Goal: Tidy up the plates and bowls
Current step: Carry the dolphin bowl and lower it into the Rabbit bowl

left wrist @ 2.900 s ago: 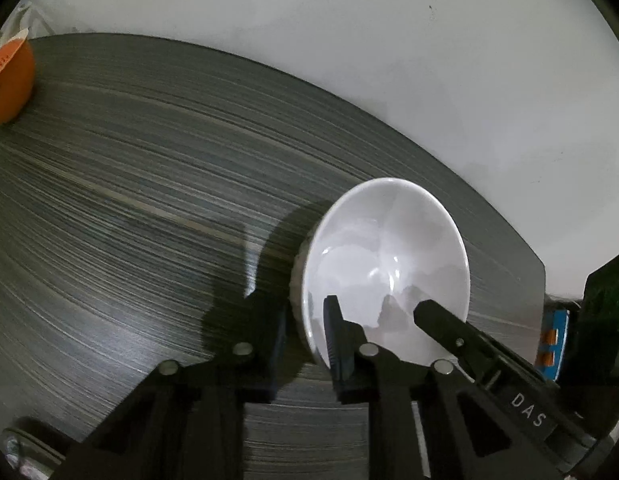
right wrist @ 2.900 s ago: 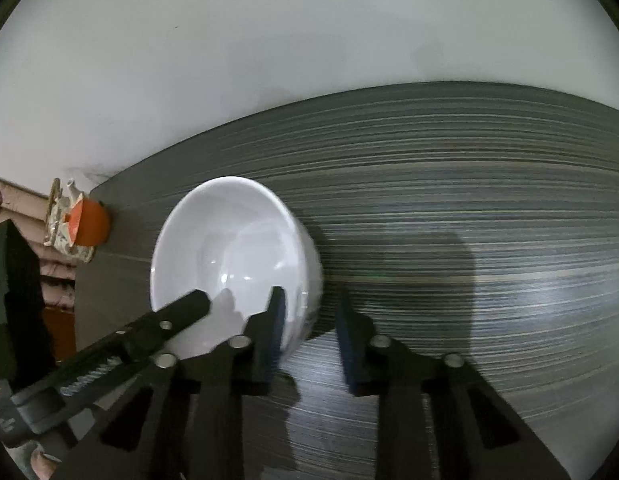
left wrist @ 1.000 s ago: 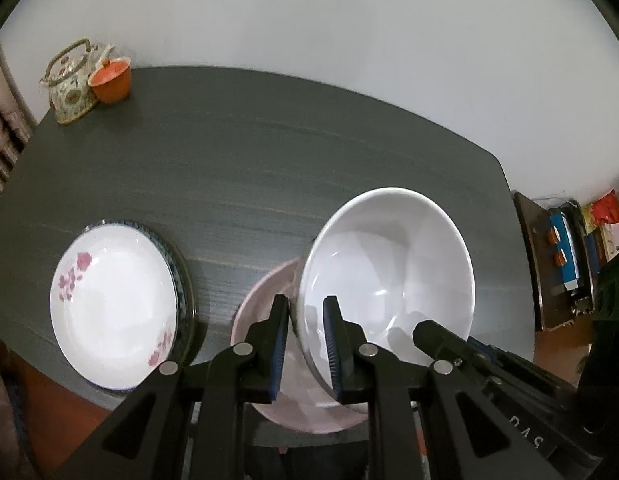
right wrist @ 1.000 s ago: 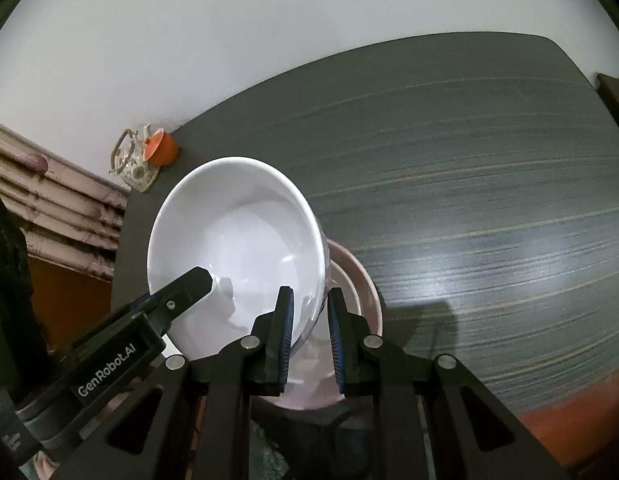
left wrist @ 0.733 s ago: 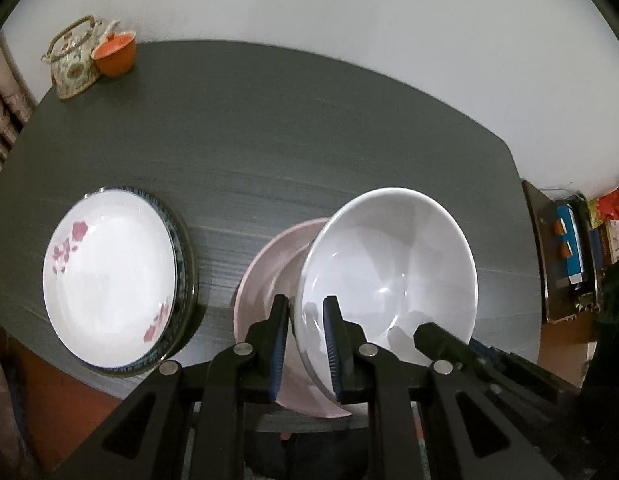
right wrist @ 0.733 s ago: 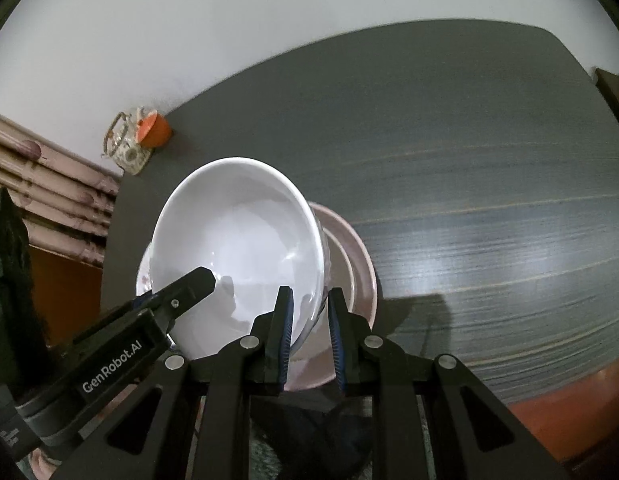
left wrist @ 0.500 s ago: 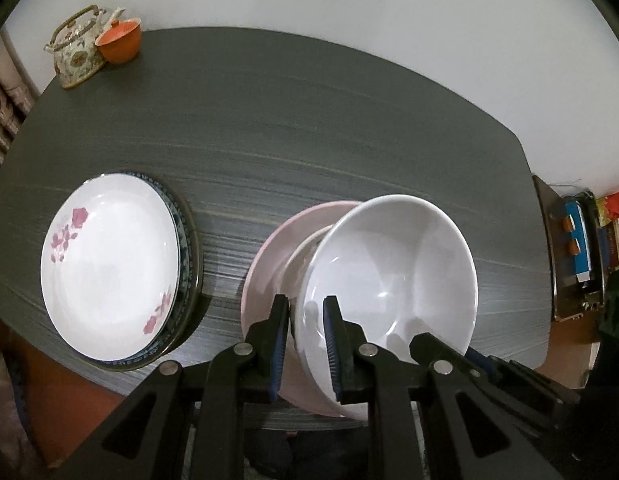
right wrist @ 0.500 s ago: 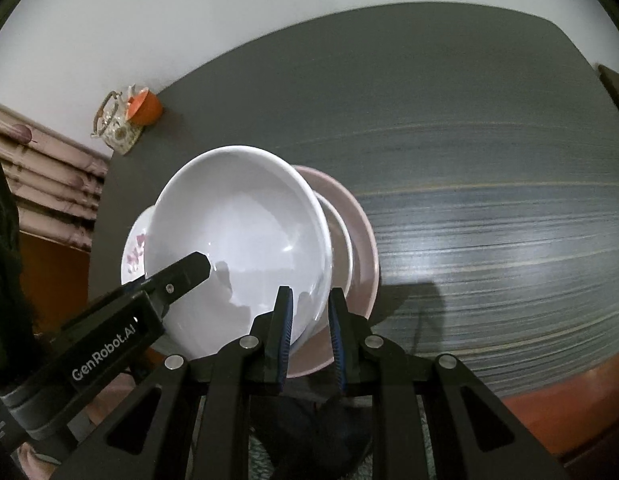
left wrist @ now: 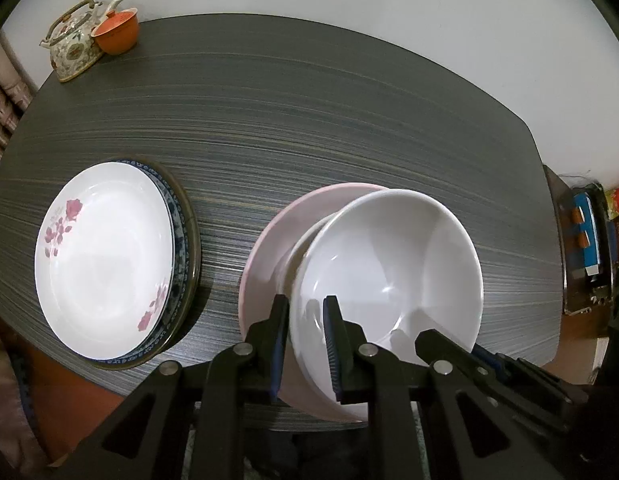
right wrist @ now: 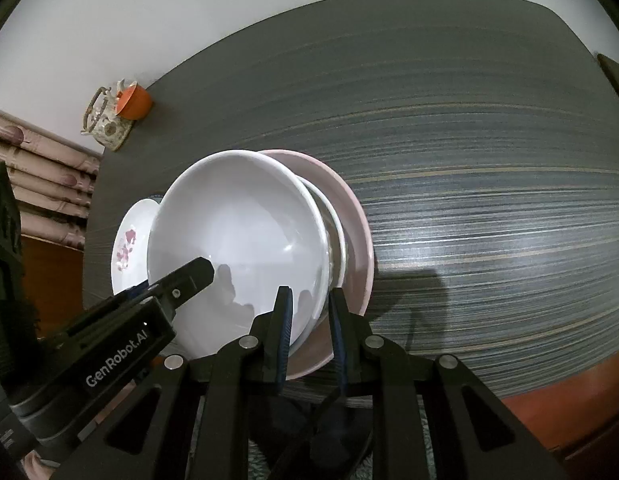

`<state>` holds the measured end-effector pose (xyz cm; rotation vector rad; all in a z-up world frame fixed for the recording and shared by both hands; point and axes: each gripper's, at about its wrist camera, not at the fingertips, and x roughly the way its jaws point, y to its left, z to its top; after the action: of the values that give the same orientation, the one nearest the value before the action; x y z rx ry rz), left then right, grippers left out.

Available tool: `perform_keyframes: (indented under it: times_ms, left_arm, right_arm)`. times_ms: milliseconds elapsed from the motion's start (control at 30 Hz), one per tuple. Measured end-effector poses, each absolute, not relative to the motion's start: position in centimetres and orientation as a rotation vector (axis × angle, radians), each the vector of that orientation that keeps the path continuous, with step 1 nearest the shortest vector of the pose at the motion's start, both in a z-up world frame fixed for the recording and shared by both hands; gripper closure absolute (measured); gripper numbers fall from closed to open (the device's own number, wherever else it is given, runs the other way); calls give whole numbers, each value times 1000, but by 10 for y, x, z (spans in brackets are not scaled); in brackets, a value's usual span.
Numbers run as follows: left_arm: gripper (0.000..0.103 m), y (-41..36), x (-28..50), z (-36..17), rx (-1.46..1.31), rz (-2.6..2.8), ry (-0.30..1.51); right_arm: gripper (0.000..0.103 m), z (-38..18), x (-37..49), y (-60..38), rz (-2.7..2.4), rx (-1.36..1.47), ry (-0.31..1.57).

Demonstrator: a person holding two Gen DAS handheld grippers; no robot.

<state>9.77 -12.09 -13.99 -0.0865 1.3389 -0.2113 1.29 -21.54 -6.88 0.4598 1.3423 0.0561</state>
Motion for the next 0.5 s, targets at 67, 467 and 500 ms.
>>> perform_keyframes:
  times_ms: [67,467,500]
  left_arm:
    - [85,-123,98,-140,-84,-212,1340]
    - [85,-124,98,-140,-83,-210,1333]
    - [85,-123,98,-139,-75,-203,1329]
  right_arm:
    - [85,-68,12,-216,54,463,1342]
    - [83,-68,14,-214,47,452,1332]
    - [83,-68,14,-213,47,446,1331]
